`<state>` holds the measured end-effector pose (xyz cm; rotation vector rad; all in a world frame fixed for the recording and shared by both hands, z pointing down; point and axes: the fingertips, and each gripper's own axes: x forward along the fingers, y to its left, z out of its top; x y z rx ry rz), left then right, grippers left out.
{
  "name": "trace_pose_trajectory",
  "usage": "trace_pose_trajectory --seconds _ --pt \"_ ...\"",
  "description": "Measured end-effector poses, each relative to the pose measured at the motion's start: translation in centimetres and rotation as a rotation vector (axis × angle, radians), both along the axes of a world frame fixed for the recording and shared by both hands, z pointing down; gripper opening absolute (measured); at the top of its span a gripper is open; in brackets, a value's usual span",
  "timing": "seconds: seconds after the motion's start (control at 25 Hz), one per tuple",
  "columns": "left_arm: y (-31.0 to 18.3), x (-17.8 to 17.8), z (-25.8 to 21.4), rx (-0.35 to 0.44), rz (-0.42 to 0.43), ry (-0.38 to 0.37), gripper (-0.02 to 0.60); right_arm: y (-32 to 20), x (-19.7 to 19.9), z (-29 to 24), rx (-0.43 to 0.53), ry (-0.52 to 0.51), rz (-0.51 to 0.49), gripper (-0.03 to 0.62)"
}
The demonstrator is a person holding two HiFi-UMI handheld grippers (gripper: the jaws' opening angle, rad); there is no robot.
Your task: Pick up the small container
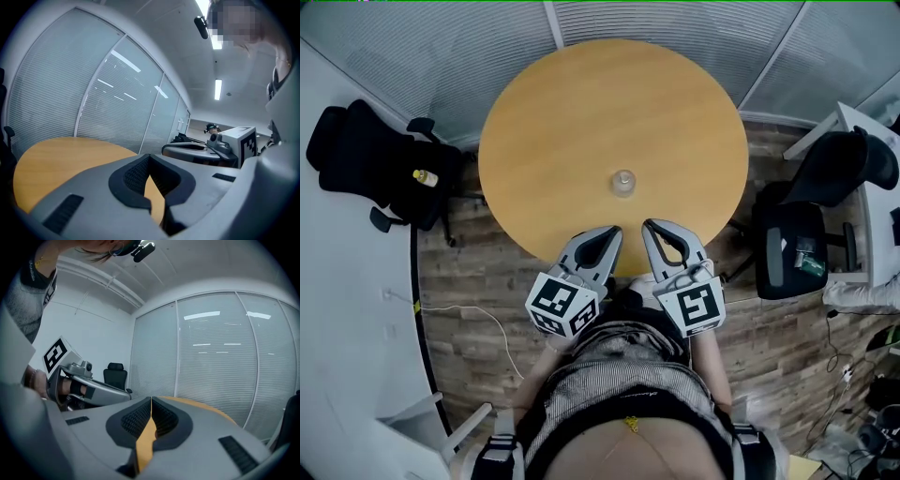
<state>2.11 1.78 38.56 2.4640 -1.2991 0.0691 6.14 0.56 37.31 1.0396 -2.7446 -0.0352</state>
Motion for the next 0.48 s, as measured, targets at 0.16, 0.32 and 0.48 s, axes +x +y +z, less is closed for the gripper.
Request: trace_pose_trajectory --seconds 0.16,0.32,0.48 --pt "-1.4 -0.3 -0.4 0.003 0.046 0.010 0.003 -0.8 -0.4 -0.2 0.012 0.008 0.026 0.020" --pt "-2.8 -0.9 -0.9 0.016 0.087 0.022 0.003 -2.0 -0.9 -0.3 -0.008 0.002 0.071 0.020" --pt "-4.0 -2.1 -1.1 0.020 0.096 0.035 0.003 -3.2 -2.2 -0.4 0.006 0.014 0.072 0.020"
